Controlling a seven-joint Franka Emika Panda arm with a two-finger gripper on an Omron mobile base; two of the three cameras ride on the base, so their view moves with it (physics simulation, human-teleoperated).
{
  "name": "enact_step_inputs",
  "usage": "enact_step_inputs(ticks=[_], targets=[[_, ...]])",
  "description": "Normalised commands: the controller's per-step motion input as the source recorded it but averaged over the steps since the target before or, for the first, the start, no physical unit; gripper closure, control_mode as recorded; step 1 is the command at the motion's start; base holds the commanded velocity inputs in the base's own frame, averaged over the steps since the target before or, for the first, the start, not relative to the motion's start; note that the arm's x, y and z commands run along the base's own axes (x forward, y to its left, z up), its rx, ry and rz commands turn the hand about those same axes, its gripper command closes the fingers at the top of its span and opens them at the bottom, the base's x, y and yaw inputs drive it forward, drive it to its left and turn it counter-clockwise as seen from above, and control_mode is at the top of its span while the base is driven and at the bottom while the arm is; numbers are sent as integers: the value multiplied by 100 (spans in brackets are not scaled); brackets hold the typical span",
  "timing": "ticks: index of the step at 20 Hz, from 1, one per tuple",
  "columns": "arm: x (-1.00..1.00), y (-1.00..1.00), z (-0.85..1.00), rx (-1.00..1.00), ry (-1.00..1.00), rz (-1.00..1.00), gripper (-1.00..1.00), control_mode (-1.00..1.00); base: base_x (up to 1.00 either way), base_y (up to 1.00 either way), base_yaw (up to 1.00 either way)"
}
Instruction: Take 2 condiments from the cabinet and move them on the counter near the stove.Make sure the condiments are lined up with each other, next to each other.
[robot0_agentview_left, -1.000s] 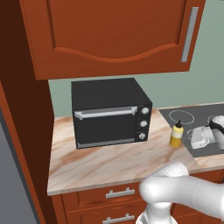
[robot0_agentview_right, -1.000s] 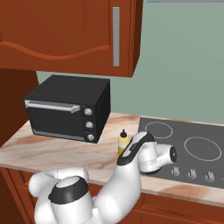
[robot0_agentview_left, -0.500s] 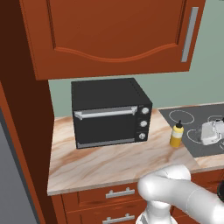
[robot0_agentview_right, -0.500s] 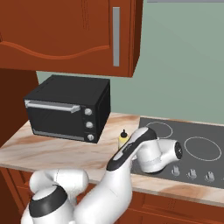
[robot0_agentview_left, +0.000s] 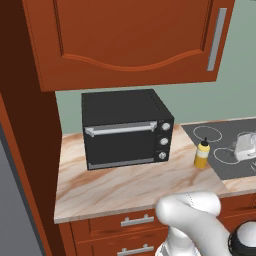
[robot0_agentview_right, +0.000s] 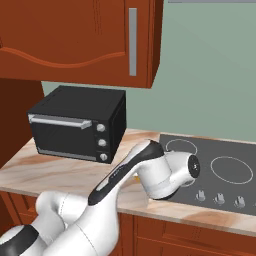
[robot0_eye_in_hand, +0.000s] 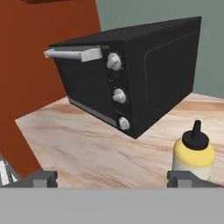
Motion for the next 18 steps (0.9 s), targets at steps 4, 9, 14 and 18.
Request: enact_step_inputs(ticks=[4,9,14,18], targets=[[-31,56,53,0,0,-25,-100,-100,0,0,0],[-35,44,58,0,0,-23,-100,-100,0,0,0],[-42,28,42,0,6,-14,-100,-100,0,0,0],[-26,23,37,0,18,-9,-100,-100,0,0,0]])
